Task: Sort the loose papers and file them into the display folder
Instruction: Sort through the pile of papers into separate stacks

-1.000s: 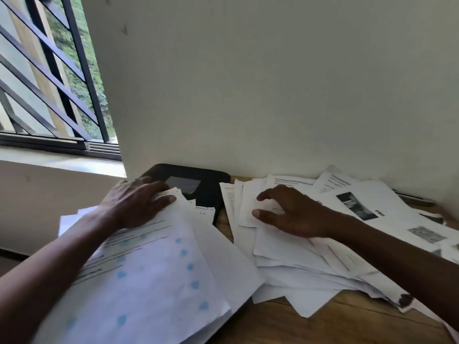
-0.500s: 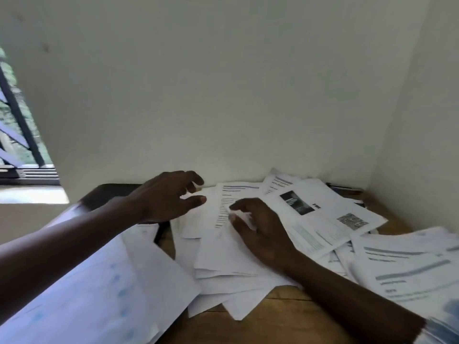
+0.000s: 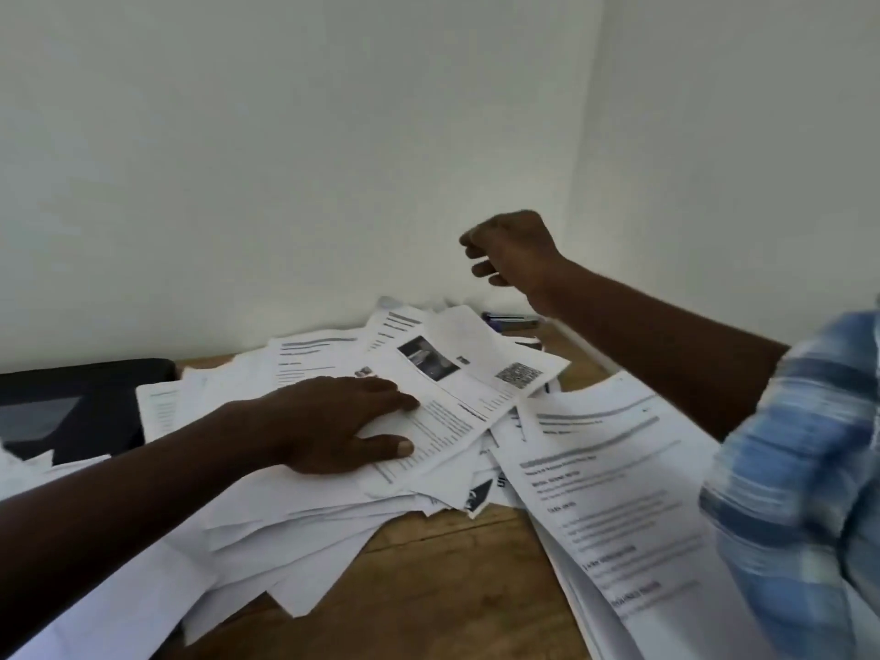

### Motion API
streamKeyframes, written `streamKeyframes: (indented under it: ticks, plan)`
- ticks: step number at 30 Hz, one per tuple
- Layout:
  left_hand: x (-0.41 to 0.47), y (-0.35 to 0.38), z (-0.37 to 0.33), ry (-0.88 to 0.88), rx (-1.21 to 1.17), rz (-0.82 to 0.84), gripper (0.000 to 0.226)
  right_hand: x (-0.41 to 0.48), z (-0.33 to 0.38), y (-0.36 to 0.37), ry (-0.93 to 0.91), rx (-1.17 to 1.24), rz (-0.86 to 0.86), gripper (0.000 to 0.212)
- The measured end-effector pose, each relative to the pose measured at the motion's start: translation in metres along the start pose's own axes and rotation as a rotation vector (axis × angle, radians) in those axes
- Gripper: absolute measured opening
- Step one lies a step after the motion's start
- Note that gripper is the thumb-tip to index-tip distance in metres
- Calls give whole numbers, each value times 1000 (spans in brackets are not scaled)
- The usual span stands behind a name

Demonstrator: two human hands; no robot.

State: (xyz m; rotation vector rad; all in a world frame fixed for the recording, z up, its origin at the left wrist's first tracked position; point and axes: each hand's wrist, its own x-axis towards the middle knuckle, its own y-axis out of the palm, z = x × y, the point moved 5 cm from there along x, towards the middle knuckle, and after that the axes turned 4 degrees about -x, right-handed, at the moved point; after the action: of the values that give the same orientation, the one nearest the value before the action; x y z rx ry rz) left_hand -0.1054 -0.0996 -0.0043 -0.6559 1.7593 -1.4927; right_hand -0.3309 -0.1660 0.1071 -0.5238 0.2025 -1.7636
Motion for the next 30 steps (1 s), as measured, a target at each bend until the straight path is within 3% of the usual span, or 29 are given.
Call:
streamKeyframes:
  ticks: [5,9,13,16,19,25,30]
  plan:
    - [-11,4,-9,-31,54,-17,77,-44,11,-17,-185,-478,260,15]
    - [-22,3,-12,-76,10,-50,110,-77,-22,-22,-153,-738,313,12]
    - [-26,-5,-15,-167,132,-58,103,-86,-69,-34,46,-647,142,25]
    - [-22,-19,-11,-244,211,-106,101,-89,-90,-34,94,-594,40,16]
    - [-8,-28,-9,-293,141,-211,106,-88,-103,-33,110,-618,-28,18]
    - [50,-30,-54,-165,15,-328,84,-86,-138,-36,120,-431,-199,35]
    - [107,-22,-60,-271,-41,-366,85,-74,-151,-36,50,-372,-181,21]
